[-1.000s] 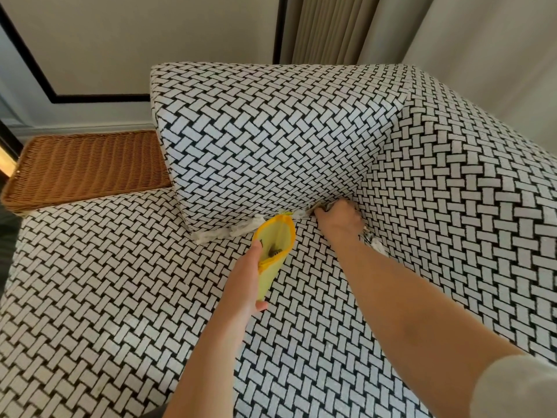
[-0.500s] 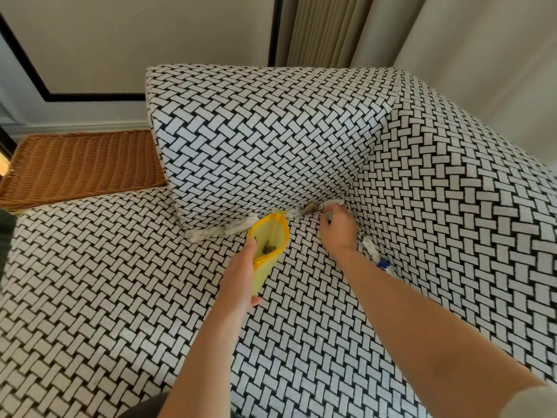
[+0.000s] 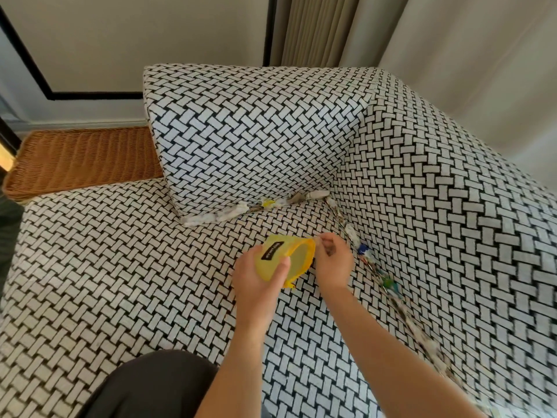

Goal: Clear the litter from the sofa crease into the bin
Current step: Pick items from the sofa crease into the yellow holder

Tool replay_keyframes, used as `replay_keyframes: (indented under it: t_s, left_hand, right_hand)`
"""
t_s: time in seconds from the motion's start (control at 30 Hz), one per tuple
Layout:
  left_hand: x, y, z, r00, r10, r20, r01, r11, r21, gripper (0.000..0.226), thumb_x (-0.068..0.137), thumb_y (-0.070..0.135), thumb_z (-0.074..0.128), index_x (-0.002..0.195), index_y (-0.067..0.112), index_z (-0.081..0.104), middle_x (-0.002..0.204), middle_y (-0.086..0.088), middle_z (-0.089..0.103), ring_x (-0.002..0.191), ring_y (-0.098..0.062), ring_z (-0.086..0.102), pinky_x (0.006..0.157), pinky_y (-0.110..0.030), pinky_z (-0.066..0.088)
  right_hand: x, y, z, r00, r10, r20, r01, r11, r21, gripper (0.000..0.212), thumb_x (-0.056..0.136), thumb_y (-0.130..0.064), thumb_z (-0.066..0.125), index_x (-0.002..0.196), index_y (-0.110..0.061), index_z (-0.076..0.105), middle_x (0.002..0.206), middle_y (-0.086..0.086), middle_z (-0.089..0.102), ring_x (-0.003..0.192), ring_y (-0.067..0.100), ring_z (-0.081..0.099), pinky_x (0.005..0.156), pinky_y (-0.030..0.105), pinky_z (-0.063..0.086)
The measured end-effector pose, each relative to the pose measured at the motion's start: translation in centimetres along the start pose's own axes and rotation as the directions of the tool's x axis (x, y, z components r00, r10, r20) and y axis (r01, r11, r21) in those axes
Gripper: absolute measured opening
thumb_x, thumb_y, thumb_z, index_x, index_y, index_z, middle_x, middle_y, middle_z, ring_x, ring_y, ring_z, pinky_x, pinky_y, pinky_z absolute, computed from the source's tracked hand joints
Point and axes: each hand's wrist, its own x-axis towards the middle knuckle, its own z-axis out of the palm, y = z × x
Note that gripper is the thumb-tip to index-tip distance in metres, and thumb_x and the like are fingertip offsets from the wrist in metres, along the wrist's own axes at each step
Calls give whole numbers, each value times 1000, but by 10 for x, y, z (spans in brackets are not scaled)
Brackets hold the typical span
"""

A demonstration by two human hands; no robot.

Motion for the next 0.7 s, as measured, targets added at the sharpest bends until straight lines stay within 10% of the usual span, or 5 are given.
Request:
replay_keyframes:
  t_s: [0.17, 0.3, 0.53, 0.7]
  left_hand:
    - [3, -3, 2, 1000, -18, 4, 17, 1000, 21, 64, 78, 65, 53, 129, 29, 45, 133, 1, 43, 122, -19, 43, 97, -47, 45]
    - [3, 0, 2, 999, -30, 16, 30, 999, -28, 77, 67, 77, 41, 125, 27, 49, 127, -1, 47, 115, -18, 48, 91, -40, 49]
    - [9, 12, -3, 996, -59, 68, 75, 959, -274, 32, 94, 44, 42, 107, 19, 57, 100, 3, 62, 91, -7, 58, 67, -17, 40]
    - [18, 13, 0, 998, -56, 25, 60, 976, -212, 37, 95, 48, 37, 106, 17, 55, 95, 3, 56, 83, -6, 52, 62, -20, 37]
  right_hand:
    - [-39, -7, -24, 955, 285, 77, -294, 889, 351, 3, 88, -10, 60, 89, -11, 62, 76, 2, 66, 69, 11, 62, 63, 20, 50]
    - [-42, -41, -30, 991, 101, 86, -123, 941, 315, 6, 87, -9, 62, 81, -13, 63, 67, -2, 64, 62, 6, 57, 60, 18, 49]
    - [-44, -63, -8, 938, -251, 238, 260, 966, -3, 9, 89, -14, 59, 89, -16, 68, 79, -11, 66, 72, -2, 61, 65, 9, 48]
    - [-29, -32, -9, 977, -198, -76, 198, 980, -8, 21, 95, -15, 47, 109, -14, 63, 103, -6, 60, 96, 4, 55, 82, 10, 45]
